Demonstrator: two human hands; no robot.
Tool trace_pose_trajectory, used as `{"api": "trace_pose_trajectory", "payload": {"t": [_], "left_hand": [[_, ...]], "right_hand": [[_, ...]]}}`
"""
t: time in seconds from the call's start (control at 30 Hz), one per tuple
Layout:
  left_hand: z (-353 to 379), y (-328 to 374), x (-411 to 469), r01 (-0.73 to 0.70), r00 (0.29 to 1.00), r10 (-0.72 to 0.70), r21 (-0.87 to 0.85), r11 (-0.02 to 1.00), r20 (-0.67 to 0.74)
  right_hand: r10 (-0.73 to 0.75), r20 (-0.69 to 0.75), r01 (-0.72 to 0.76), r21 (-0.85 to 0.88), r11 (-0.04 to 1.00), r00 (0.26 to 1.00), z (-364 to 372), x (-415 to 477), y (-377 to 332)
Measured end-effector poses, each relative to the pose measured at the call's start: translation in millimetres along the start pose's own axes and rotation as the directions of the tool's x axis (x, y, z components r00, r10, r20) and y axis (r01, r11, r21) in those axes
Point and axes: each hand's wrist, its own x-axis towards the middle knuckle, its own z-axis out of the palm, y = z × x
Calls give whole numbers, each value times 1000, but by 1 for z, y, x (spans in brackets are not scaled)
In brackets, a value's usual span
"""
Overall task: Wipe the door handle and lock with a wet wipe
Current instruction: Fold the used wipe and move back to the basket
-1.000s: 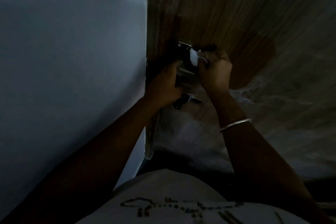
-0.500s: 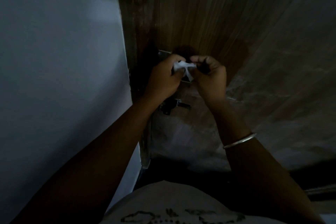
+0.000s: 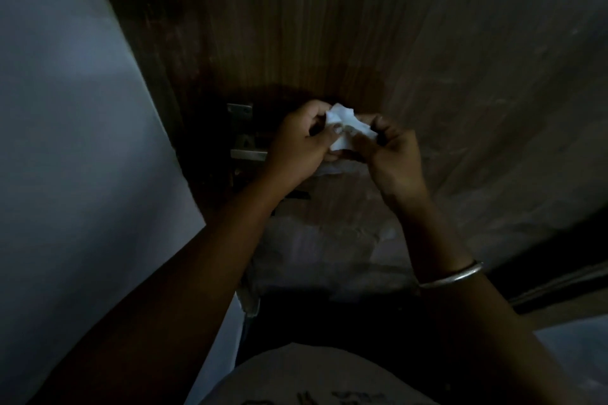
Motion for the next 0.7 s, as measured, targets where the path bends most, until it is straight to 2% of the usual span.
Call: {"api": "trace_pose_trajectory", "payload": {"t": [0.13,0.23,0.37,0.57,0.7], "left_hand": [[19,5,2,-31,991,35,-34,999,128],[37,4,2,44,973,-20,-99,994,228],[70,-5,1,108,939,-70,-95,990,337],[117,-36,-13,146,893,-140,21,989,428],[147,-60,-33,225,837,-253,115,967,485]], "right_hand": [[93,-65,-91,26,996,994,-21,-9,0],[174,-149,-163,82,983,973,-37,-20,5],[277,-251,-257,112,960,928,-65,-38,16],[368,-422,-389,38,920,829,-97,-81,42],[442,-540,-499,48,865,716,-114,-118,63]]}}
